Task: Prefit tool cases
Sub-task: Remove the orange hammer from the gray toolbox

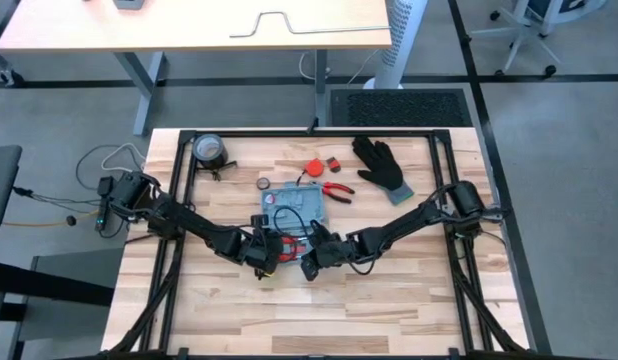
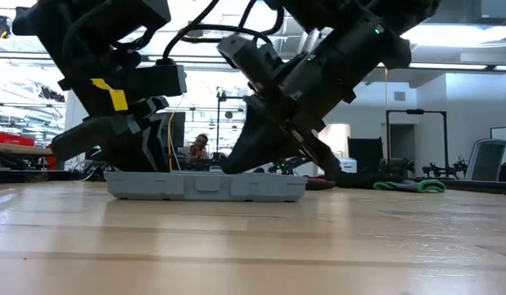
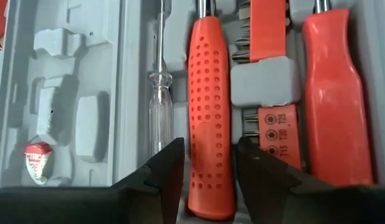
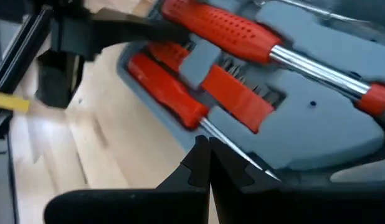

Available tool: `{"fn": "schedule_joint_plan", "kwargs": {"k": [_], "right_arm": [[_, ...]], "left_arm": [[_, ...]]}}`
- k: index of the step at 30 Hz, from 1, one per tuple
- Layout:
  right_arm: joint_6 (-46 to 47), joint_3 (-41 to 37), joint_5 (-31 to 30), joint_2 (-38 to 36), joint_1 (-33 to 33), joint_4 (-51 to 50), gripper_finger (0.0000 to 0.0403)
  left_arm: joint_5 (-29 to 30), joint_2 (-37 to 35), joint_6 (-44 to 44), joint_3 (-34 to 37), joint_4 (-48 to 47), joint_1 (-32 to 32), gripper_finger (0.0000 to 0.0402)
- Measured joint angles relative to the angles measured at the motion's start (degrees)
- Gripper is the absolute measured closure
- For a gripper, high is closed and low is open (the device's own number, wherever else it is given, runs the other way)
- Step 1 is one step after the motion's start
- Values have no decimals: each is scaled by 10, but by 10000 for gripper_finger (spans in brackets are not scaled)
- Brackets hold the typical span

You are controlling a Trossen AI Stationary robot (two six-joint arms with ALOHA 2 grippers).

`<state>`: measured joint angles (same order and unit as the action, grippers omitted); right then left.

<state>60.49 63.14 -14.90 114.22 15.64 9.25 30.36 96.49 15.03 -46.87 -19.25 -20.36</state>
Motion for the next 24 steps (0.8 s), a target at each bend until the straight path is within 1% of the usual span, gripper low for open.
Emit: {"fn": "schedule_joint_plan", "kwargs": {"k": [7, 13, 20, 24], "right_arm": [[6, 26, -21, 5, -2, -53, 390], [17, 26, -6, 8, 0, -73, 390], [34, 27, 4, 12, 22, -79, 390], [38, 27, 9, 12, 28, -84, 390]], "left_arm": [[15, 1, -8, 1, 7, 0, 265], [68, 3, -40, 2, 5, 0, 265], [72, 3, -44, -9, -6, 0, 265], [93, 3, -67, -23, -13, 1, 264]]}}
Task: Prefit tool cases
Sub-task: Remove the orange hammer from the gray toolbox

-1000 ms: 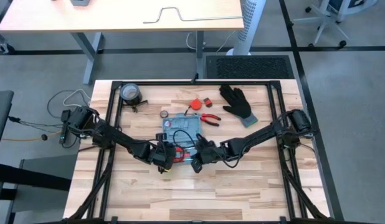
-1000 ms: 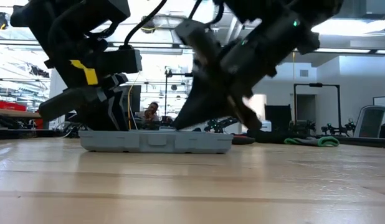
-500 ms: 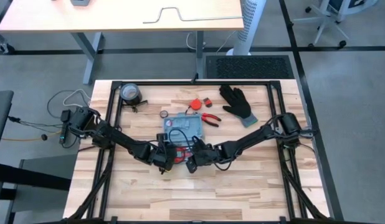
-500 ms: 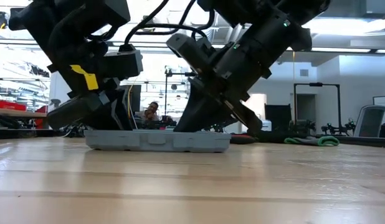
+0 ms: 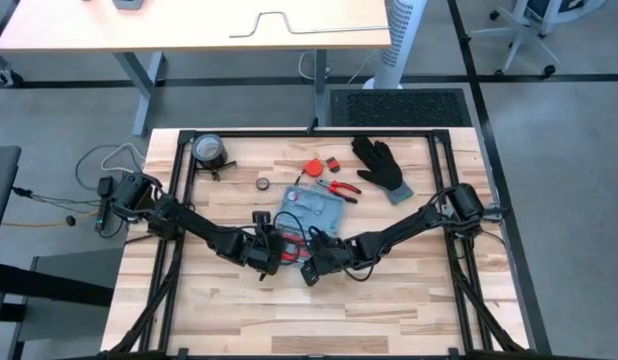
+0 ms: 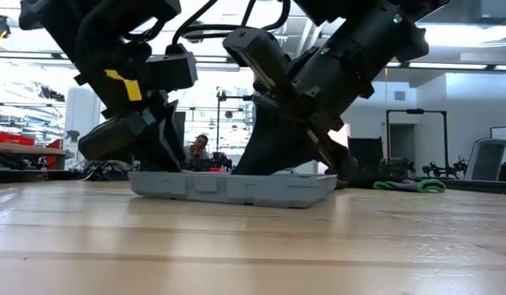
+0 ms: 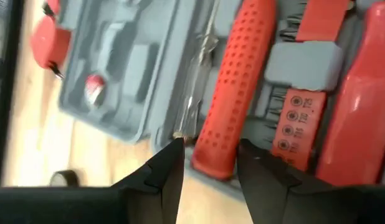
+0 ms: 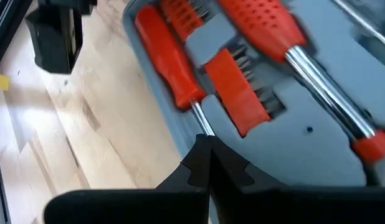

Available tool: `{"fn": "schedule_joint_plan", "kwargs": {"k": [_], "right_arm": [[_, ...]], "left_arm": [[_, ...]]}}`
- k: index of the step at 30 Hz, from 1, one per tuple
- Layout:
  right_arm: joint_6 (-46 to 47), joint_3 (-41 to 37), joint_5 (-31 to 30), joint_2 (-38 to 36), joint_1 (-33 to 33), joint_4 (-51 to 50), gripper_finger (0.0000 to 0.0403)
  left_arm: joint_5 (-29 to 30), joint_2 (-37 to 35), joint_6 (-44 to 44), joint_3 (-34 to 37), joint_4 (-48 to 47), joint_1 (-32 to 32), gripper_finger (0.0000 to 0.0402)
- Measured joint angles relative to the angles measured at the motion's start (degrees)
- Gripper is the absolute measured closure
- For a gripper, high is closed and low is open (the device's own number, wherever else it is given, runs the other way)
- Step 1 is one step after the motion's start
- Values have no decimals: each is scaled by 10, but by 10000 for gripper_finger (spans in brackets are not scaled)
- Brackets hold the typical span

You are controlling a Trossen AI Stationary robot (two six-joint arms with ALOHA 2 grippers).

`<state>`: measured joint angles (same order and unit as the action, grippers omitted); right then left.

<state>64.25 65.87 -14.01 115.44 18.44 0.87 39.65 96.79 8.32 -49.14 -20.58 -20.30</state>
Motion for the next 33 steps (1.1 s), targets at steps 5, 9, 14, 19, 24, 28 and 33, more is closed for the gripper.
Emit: {"fn": "schedule_joint_plan", "kwargs": {"k": [5, 9, 14, 19, 24, 28, 33], "right_arm": [[0, 0, 4, 0, 4, -1, 390], [0, 0, 5, 0, 4, -1, 390], [-1, -1, 5, 0, 4, -2, 390], [-2, -1, 9, 0, 4, -2, 390], [-2, -1, 8, 1, 8, 1, 390], [-2, -3, 7, 1, 9, 26, 390], [-2, -5, 9, 3, 6, 86, 390]], "left_arm": [[6, -1, -6, -7, 4, 2, 264], [3, -1, -7, -7, 5, 3, 264], [-61, -1, -28, -7, 14, 5, 264], [-103, -2, -47, -7, 40, 5, 264], [-95, -2, -73, -7, 64, 14, 264], [-145, -2, -78, 4, 88, 18, 264], [-140, -3, -57, 22, 94, 18, 264]]}}
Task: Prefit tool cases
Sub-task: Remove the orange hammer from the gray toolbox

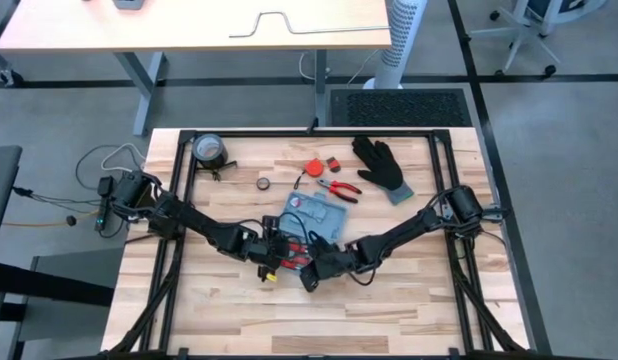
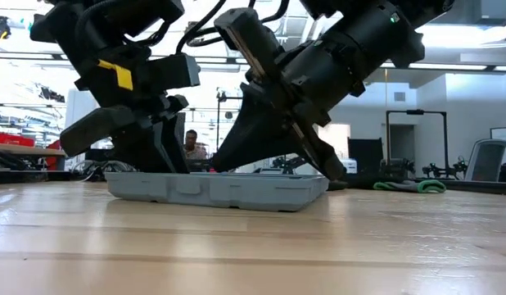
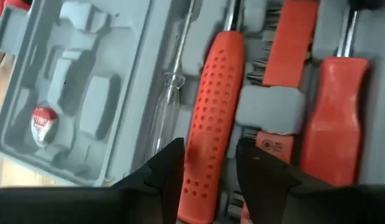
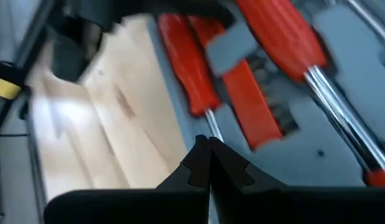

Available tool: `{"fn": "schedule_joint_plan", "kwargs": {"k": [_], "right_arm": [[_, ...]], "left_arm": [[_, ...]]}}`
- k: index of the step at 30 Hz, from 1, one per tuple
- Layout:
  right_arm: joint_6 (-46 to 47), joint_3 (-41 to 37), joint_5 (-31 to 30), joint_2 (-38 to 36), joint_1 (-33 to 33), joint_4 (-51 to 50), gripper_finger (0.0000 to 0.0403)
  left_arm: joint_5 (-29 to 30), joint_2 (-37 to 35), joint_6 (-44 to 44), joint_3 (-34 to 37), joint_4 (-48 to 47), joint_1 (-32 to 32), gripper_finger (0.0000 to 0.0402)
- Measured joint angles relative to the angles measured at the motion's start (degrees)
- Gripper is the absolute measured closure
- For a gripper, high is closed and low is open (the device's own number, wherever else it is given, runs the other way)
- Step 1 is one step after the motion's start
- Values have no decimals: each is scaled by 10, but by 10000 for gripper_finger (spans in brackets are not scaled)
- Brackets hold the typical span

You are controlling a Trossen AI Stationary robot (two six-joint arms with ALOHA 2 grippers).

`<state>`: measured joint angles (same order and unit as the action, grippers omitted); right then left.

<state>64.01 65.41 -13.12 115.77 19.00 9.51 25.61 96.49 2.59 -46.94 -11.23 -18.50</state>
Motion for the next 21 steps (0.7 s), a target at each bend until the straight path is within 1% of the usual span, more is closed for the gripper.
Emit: {"fn": "schedule_joint_plan", "kwargs": {"k": [2, 6, 16, 21], "right_arm": [[0, 1, -2, 0, 0, 7, 390], [10, 1, -26, 0, -3, 9, 391], [20, 2, -44, -1, -12, 41, 399], [31, 3, -52, -1, -10, 33, 400]], "left_arm": [[1, 0, 4, 2, 0, 0, 264], [1, 0, 8, 3, 1, 0, 264], [4, 2, 25, 5, 20, 1, 264], [9, 32, 36, 3, 51, 4, 264]]}}
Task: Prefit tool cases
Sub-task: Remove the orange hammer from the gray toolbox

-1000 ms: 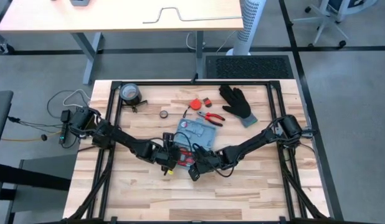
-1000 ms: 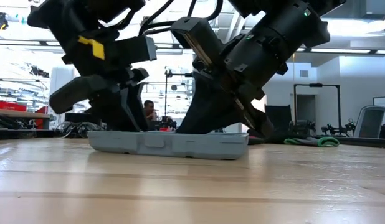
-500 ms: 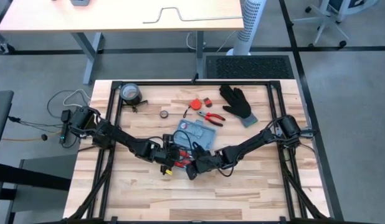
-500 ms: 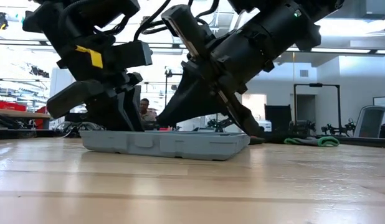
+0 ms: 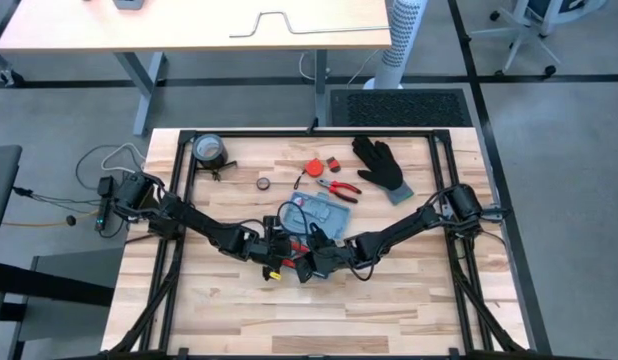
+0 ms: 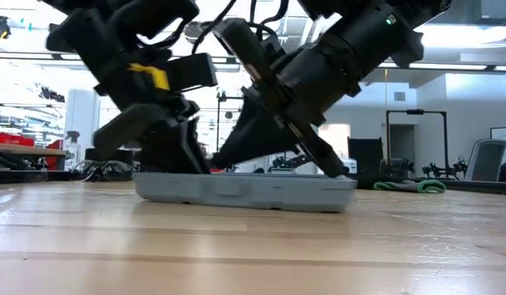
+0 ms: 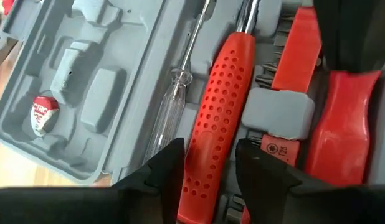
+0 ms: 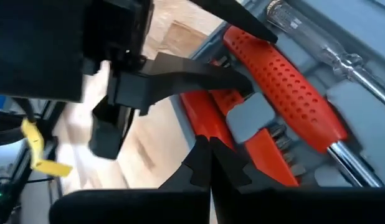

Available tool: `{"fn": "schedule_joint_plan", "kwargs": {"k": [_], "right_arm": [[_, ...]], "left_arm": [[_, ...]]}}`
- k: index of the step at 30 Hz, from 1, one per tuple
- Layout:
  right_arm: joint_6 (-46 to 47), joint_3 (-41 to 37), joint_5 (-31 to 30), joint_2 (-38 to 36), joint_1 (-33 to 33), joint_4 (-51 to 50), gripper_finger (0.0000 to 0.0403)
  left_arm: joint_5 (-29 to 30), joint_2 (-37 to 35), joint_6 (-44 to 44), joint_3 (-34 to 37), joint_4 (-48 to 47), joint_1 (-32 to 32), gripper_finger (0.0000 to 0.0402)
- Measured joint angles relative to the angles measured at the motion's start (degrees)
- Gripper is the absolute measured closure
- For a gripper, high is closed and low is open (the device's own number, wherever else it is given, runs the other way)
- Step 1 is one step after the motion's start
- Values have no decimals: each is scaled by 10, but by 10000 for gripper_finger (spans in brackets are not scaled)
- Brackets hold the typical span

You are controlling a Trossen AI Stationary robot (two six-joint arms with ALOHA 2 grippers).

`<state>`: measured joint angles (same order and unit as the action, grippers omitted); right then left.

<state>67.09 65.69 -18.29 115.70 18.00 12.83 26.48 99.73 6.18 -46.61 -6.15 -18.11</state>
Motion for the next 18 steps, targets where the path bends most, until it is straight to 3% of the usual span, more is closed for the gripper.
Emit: {"fn": "schedule_joint_plan", "kwargs": {"k": [7, 18], "right_arm": [[19, 1, -14, 0, 11, -48, 401], [28, -2, 9, -2, 22, -101, 401]], "left_arm": [[-25, 40, -2, -23, 13, -2, 264], [16, 44, -167, -43, 11, -3, 264]]}}
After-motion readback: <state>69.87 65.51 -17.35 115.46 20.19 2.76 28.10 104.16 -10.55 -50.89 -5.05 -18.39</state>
